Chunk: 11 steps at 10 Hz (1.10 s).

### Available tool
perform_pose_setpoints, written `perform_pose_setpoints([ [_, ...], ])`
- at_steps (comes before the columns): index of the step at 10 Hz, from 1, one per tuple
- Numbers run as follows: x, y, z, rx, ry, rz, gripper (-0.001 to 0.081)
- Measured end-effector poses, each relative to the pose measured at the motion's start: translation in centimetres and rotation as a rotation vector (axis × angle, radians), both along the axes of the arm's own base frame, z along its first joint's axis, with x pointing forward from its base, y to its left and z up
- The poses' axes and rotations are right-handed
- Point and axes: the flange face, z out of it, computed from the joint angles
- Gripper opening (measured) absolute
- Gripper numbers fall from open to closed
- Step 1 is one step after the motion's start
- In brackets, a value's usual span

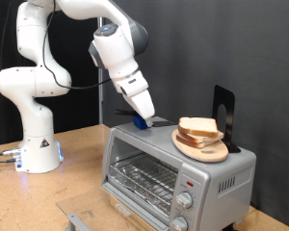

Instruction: Make a piece of toast with the oven

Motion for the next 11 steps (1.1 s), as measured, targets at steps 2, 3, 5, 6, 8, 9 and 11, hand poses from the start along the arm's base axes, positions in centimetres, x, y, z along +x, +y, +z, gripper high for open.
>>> perform_pose_setpoints([
  [2,-0.12,0.06,-0.03,0.001,0.004,0.002,0.0805],
  [3,-0.19,0.14,-0.04,0.001,0.004,0.004,0.0805],
  [5,-0.32,0.25,0.01,0.003,0.002,0.004,0.0805],
  [6,-0.39,0.30,0.02,0.004,0.003,0.005,0.0805],
  [8,-0.53,0.32,0.00,0.004,0.009,0.007,0.0805],
  [9,-0.61,0.32,-0.02,0.004,0.012,0.008,0.0805],
  [11,-0.82,0.27,-0.07,0.002,0.016,0.007,0.0805],
])
